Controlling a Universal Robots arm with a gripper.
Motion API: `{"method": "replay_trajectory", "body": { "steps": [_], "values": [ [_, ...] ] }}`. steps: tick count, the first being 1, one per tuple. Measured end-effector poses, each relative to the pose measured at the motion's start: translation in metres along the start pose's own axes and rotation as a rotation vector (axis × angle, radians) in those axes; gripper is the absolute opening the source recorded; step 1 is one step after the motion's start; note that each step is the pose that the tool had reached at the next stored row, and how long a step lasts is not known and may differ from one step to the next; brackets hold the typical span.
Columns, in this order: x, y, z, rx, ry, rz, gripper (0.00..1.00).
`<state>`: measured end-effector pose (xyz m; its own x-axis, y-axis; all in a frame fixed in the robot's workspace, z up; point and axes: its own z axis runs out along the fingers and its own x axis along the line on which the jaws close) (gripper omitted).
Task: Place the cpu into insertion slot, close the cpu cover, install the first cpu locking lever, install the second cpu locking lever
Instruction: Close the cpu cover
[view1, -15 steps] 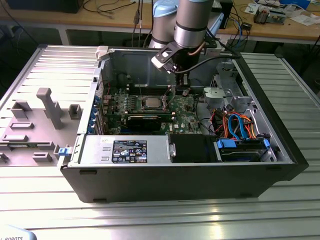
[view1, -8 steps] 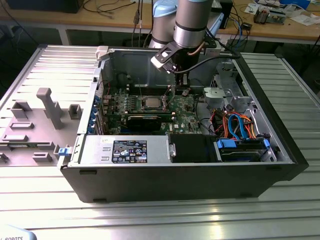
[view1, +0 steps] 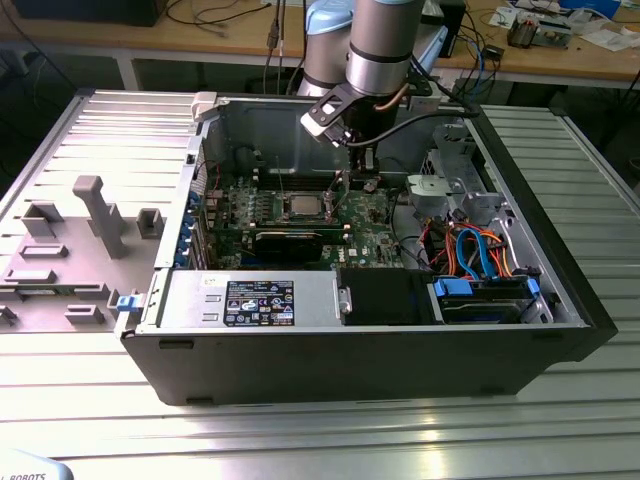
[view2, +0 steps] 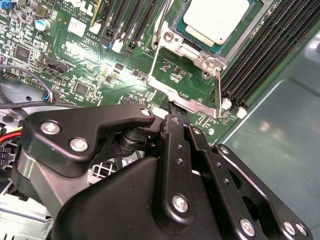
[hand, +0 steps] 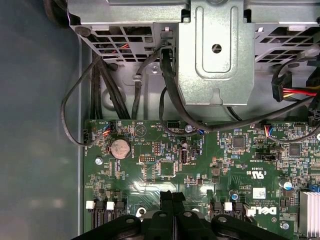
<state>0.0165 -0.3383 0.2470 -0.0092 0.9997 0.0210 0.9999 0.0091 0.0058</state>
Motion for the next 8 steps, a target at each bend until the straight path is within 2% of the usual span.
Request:
{"method": "replay_trajectory", "body": {
  "steps": [8],
  "values": [
    [0.0000,-0.0015,0.0000,0.0000,0.0000,0.000,0.11]
  ]
}}
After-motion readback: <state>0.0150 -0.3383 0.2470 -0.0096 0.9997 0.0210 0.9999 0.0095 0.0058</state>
